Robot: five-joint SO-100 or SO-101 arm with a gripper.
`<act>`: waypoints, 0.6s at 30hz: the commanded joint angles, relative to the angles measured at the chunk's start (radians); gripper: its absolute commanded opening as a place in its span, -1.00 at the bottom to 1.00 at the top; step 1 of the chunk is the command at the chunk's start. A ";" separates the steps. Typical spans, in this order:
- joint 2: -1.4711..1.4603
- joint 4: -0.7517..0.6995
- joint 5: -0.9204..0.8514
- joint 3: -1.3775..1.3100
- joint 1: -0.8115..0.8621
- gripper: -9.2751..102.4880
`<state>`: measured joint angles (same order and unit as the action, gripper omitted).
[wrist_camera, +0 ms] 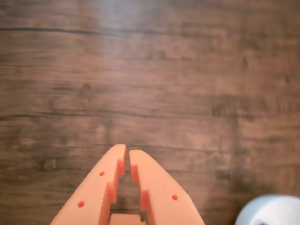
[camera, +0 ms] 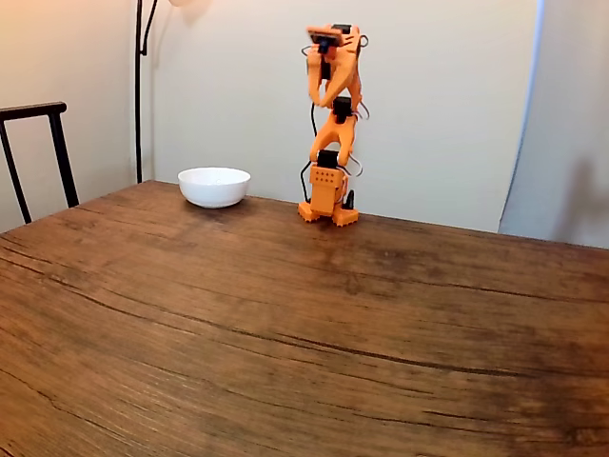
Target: Grasp the cube and drop it in the bowl
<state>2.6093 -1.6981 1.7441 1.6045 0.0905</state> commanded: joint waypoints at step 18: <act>0.729 -0.049 0.072 0.615 -0.025 -0.85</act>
<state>3.2996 -1.6981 1.8101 2.1905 0.0721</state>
